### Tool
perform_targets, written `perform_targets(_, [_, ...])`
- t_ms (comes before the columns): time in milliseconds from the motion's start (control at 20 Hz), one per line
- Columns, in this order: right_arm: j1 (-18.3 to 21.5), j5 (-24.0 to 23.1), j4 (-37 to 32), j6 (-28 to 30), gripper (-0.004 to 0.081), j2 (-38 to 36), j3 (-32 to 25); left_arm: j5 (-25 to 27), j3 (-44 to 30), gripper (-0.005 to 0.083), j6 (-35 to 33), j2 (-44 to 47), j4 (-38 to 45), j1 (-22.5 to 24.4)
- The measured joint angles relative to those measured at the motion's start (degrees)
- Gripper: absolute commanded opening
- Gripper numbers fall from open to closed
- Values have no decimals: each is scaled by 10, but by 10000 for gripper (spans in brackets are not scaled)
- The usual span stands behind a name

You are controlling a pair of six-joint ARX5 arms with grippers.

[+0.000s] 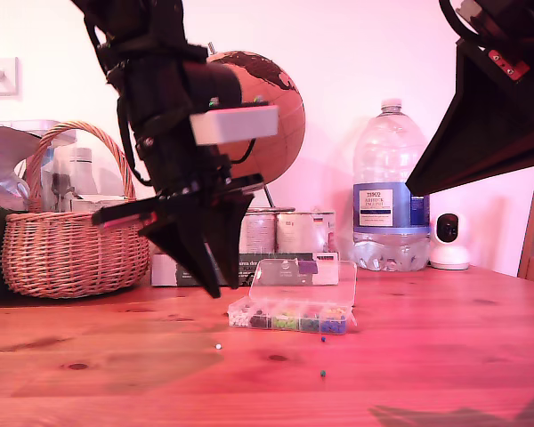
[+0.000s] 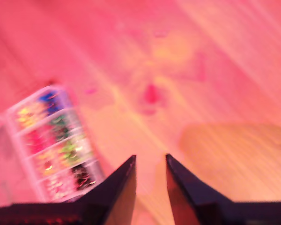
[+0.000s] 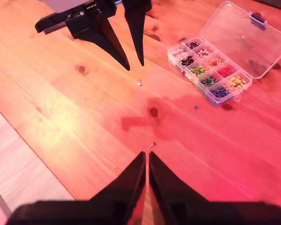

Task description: Sort the loose pins on the table into their correct compartments

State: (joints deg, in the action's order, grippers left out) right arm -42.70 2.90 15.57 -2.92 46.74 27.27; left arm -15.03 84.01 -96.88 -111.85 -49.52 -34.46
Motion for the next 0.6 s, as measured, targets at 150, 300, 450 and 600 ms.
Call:
perform_targets(150, [0,0,0,0,-12,0,0,2,0,169,-8,-10,1,4])
perform_targets(300, [0,0,1,0,-12,0,0,1,0,169,-22,-18,4,4])
perform_targets(450, [0,0,3,0,-13,0,0,2,0,169,-23,-21,8,7])
perform_targets(600, [0,0,4,0,-13,0,0,2,0,169,-24,-29,17,8])
